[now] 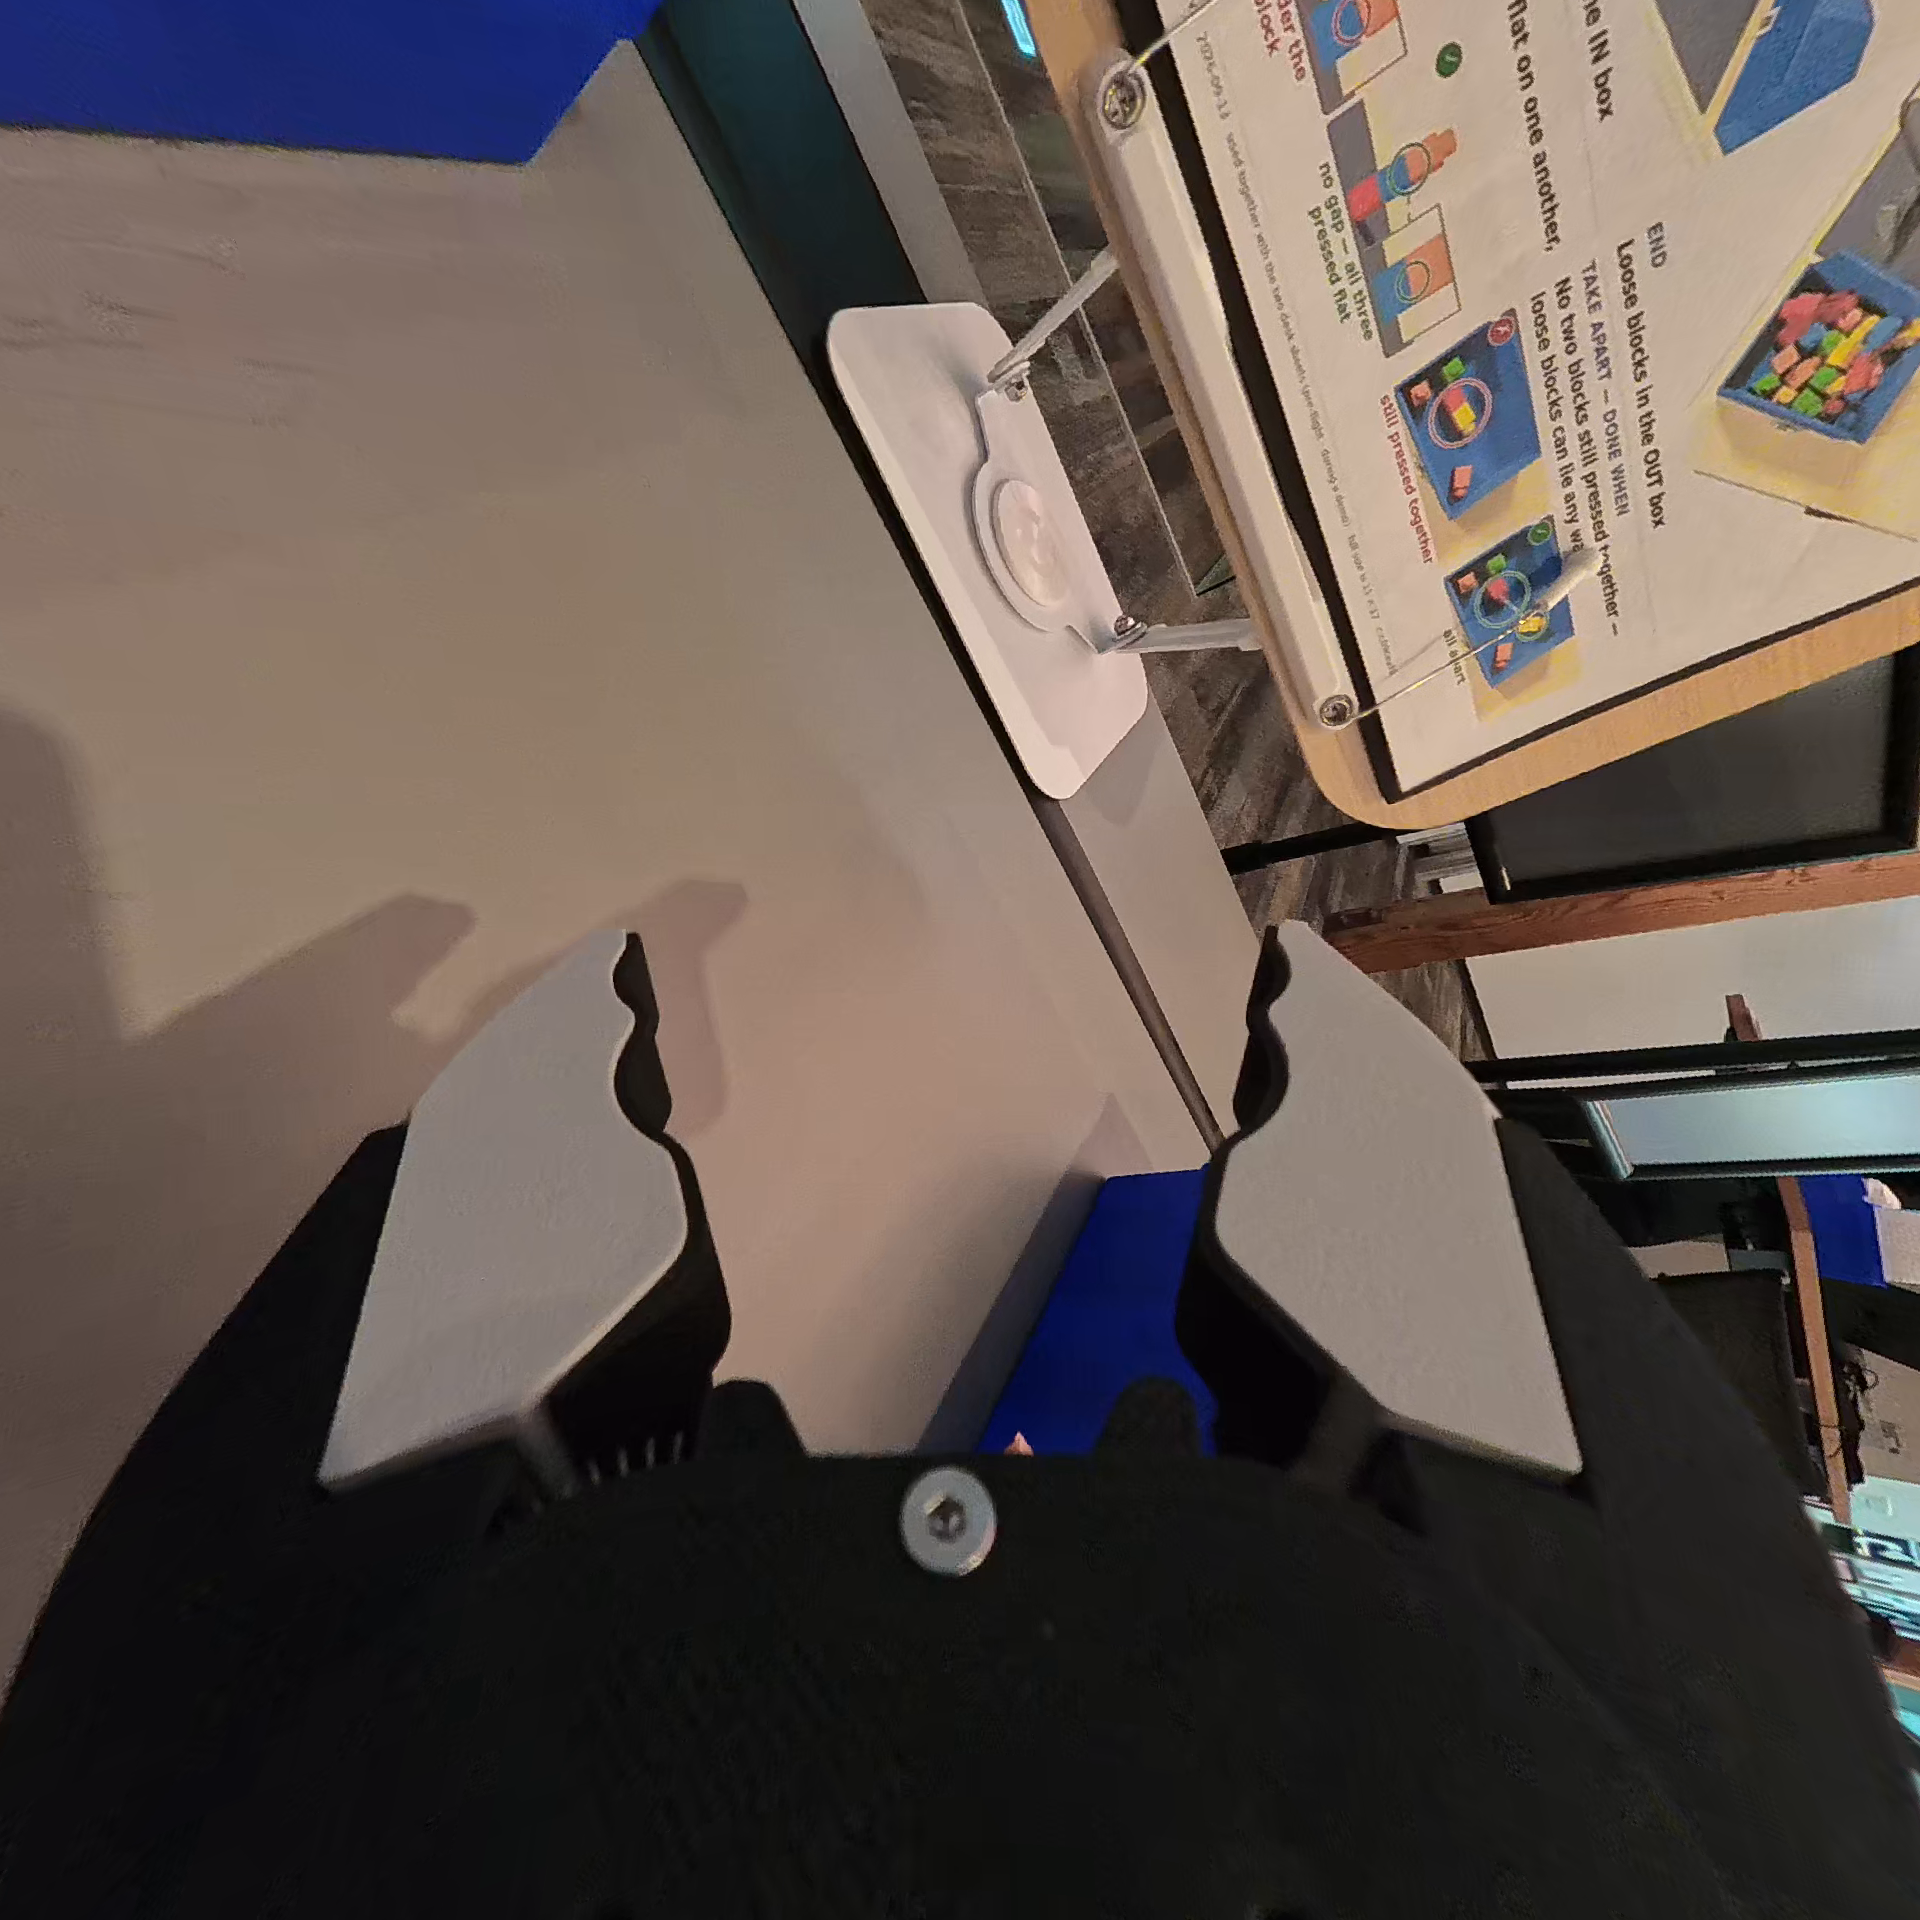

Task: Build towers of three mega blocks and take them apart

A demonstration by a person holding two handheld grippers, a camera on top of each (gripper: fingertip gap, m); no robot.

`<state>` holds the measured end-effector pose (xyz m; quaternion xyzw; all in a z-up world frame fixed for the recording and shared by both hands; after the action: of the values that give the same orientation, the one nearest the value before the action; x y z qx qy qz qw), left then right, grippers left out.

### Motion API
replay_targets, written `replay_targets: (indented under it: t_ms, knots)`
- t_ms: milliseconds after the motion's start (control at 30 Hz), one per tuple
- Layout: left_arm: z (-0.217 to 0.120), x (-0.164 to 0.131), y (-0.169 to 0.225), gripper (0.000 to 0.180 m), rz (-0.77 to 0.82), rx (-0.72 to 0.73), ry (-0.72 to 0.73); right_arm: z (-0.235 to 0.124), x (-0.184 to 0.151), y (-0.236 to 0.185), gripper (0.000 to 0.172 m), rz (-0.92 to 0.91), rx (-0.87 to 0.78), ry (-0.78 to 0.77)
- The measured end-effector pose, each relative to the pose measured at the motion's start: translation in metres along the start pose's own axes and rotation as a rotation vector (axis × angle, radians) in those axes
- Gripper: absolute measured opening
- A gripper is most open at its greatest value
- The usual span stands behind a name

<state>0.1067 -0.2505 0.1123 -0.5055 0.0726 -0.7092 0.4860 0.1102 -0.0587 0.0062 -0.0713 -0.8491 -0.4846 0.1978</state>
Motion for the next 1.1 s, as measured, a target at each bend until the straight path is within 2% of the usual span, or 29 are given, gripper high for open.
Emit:
replay_targets:
  t_ms: [767, 1100]
  knots:
    - [0.005, -0.026, 0.003, 0.122, 0.037, 0.002, -0.089, -0.001, 0.008, -0.017, 0.109, -0.068, 0.032, -0.017]
    - [-0.001, 0.000, -0.005, 0.122, 0.070, 0.040, -0.017, -0.003, 0.009, -0.014, 0.109, -0.058, 0.026, 0.000]
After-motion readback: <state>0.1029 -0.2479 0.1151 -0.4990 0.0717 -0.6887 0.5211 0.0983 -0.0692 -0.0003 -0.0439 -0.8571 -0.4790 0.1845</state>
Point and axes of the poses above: each gripper's, where its closed fingertips meet, z out along the fingers, x out of its top, y = z × x across the jaws, the point moved 9 cm from there along -z, back along the fingers, and after that the axes turned 6 degrees about -z, right-handed, at the moved point
